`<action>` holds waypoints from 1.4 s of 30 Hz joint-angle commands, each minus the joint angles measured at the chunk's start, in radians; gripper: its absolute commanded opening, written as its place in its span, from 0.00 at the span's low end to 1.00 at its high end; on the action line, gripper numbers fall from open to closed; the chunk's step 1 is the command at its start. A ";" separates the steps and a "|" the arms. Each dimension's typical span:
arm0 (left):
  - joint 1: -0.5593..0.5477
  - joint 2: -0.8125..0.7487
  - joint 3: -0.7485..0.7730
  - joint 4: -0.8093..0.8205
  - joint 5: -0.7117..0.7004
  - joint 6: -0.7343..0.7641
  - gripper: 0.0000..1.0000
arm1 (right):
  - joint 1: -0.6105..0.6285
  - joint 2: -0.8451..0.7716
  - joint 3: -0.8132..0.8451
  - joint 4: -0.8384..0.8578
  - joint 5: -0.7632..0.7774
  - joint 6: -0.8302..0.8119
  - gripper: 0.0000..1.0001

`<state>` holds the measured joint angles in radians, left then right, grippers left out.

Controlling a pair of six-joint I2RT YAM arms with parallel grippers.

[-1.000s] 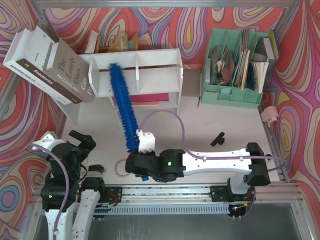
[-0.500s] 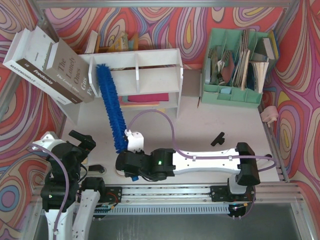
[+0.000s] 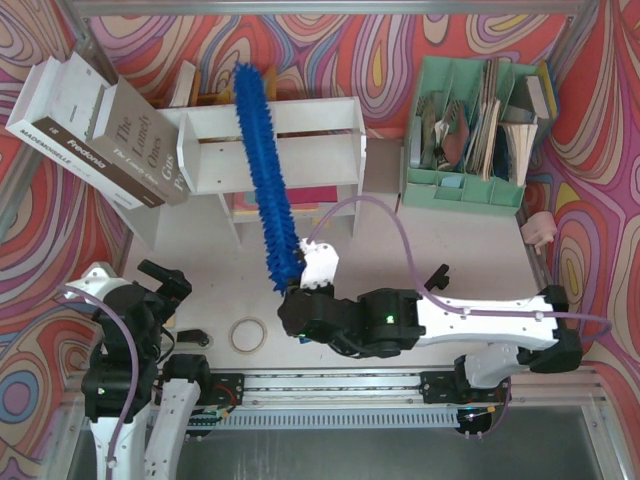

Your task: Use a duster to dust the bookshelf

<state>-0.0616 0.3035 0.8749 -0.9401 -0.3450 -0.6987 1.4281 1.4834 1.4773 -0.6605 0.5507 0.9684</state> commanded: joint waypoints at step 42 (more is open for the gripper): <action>0.005 0.000 -0.014 0.012 -0.009 0.016 0.98 | 0.003 -0.096 -0.099 -0.179 0.074 0.149 0.00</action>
<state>-0.0616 0.3038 0.8749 -0.9401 -0.3515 -0.6987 1.4277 1.3941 1.3895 -0.8391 0.5621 1.1126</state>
